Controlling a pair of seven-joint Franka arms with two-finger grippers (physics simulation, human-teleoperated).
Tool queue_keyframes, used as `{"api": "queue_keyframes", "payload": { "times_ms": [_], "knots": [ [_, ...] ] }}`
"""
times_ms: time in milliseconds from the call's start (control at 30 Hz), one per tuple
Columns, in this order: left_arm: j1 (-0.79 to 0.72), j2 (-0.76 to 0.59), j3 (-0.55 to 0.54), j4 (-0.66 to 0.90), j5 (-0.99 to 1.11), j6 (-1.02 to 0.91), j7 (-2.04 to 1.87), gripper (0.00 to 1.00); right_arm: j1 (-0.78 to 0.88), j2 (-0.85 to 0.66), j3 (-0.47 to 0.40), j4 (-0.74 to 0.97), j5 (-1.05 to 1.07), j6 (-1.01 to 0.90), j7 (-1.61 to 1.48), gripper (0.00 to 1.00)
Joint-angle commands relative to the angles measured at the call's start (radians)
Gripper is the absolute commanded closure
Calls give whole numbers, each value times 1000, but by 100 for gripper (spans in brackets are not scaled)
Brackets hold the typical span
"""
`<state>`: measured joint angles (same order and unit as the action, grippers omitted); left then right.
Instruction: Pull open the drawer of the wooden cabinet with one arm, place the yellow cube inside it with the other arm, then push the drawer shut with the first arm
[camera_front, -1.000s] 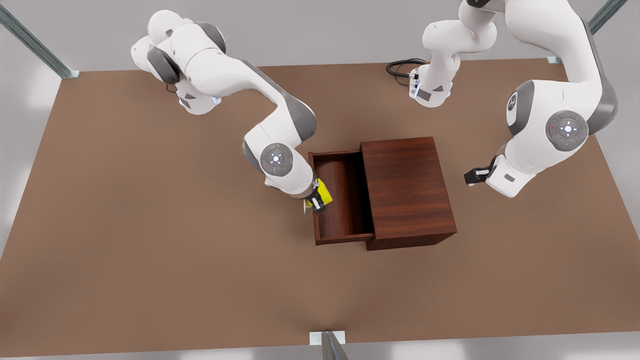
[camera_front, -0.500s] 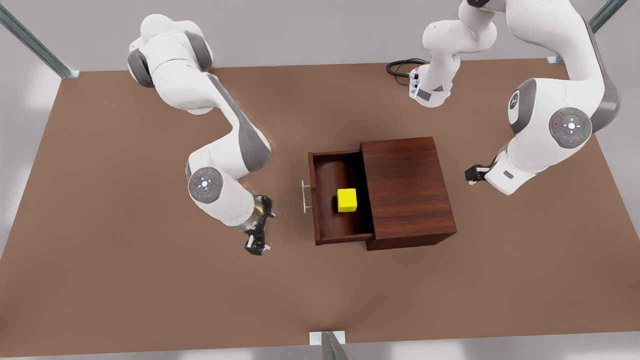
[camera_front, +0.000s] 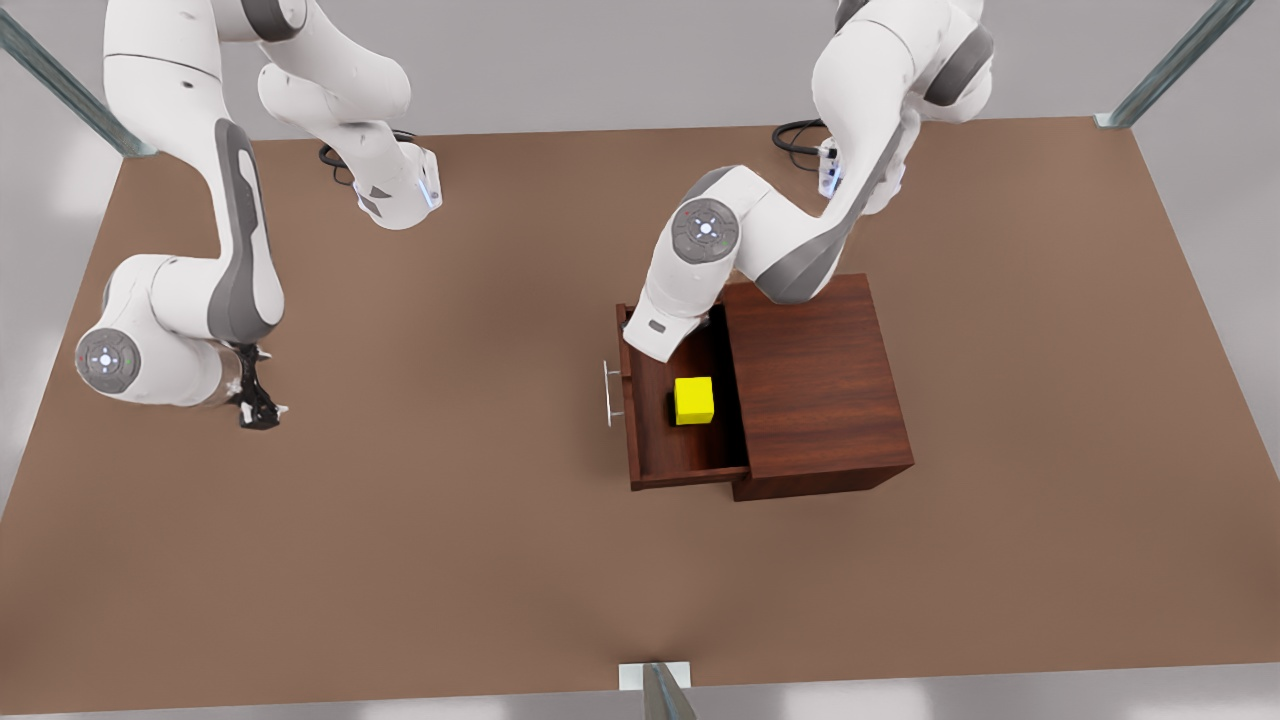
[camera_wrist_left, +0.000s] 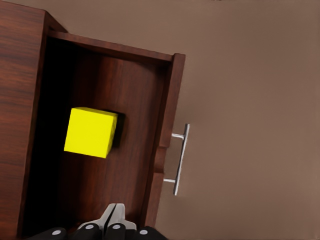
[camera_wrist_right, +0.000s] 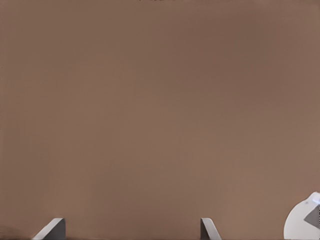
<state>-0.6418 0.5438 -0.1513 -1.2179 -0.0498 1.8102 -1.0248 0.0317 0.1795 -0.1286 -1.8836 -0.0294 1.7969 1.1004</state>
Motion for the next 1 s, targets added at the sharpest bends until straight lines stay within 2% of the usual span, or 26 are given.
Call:
{"api": "queue_keyframes", "payload": {
  "times_ms": [0, 133, 200, 367, 567, 733, 900, 967],
  "knots": [
    [-41, 54, 6, 44, 21, 248, -1517, 100, 2, -5, 1, -8, -15, 73, -1048, 0],
    [-119, 130, 32, 81, 77, 357, -1759, 100, 2, -2, 0, -5, -9, 75, -1045, 0],
    [-237, 183, 163, 112, 77, 423, -1838, 100, 2, -2, 0, -5, -9, 76, -1045, 0],
    [-271, 275, 197, 113, 123, 514, -1871, 100, 2, 0, 0, -5, -9, 79, -1044, 0],
    [-294, 317, 205, 89, 238, 489, -1856, 100, 4, 5, 1, -5, -9, 84, -1041, 0],
    [-309, 312, 205, 28, 291, 396, -1713, 100, 4, 5, 1, -5, -9, 85, -1039, 0],
    [-303, 272, 236, 31, 289, 238, -1585, 100, 7, 6, 1, -5, -9, 87, -1028, 0],
    [-299, 268, 245, 32, 288, 233, -1571, 100, 7, 6, 3, -3, -9, 87, -1028, 0]
  ]
}}
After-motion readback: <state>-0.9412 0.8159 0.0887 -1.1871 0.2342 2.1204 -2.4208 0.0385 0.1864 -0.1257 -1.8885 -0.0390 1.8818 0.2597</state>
